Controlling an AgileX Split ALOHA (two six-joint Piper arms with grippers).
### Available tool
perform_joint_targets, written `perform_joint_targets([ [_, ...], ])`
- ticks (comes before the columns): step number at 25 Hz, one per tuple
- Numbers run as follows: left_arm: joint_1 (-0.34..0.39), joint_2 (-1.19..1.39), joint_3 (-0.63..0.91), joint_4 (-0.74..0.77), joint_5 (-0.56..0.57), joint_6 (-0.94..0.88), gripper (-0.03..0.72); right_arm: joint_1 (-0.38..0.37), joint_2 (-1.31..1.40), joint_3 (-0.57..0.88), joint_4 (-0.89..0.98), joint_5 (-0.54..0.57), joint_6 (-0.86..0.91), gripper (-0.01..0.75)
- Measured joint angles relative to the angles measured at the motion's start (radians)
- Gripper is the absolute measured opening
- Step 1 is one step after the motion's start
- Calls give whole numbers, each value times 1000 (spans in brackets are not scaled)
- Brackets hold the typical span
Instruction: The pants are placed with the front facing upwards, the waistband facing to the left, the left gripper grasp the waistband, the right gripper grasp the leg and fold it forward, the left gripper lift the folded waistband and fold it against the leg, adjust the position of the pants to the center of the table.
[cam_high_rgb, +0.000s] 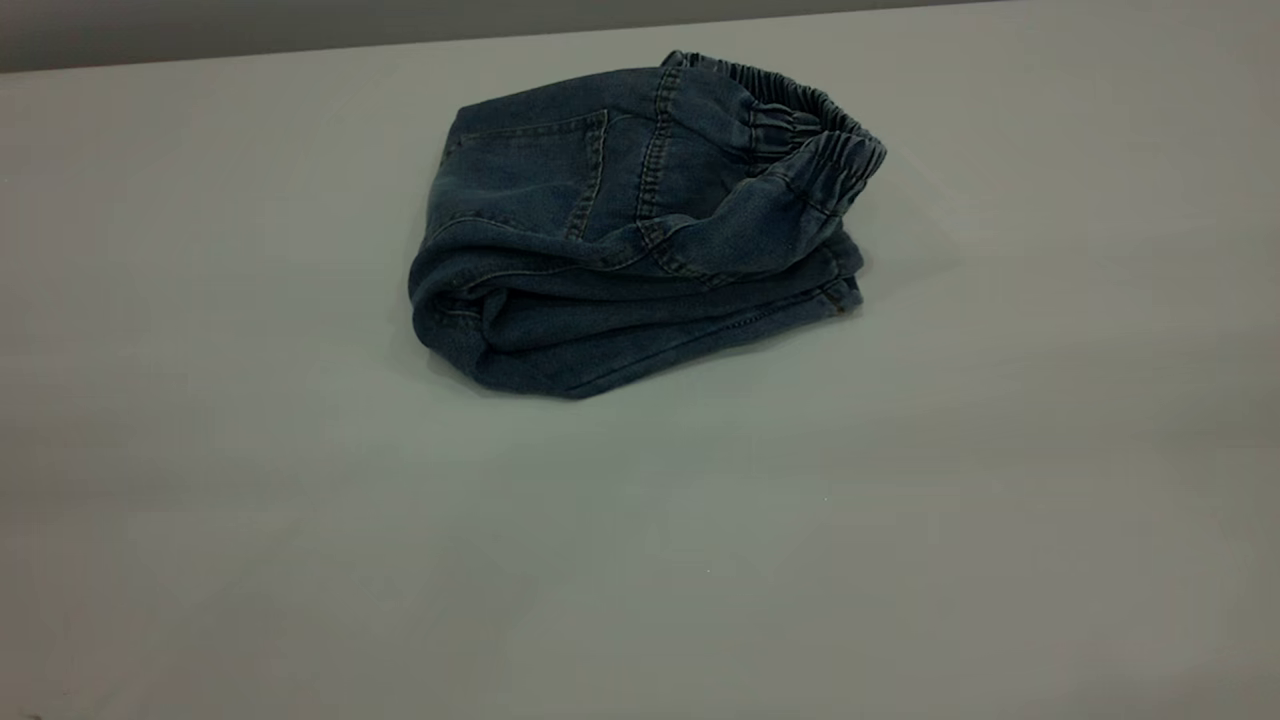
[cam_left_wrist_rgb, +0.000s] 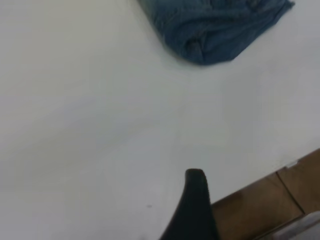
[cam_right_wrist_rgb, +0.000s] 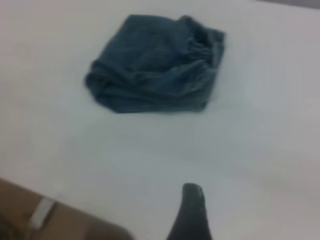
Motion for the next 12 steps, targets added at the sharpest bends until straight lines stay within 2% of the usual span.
perform_joint_targets([
  [5, 0, -69, 53, 0, 0, 0, 561, 0, -114, 106, -33, -61, -53, 515],
  [12, 0, -164, 95, 0, -24, 39, 561, 0, -241, 192, -92, -83, -40, 515],
])
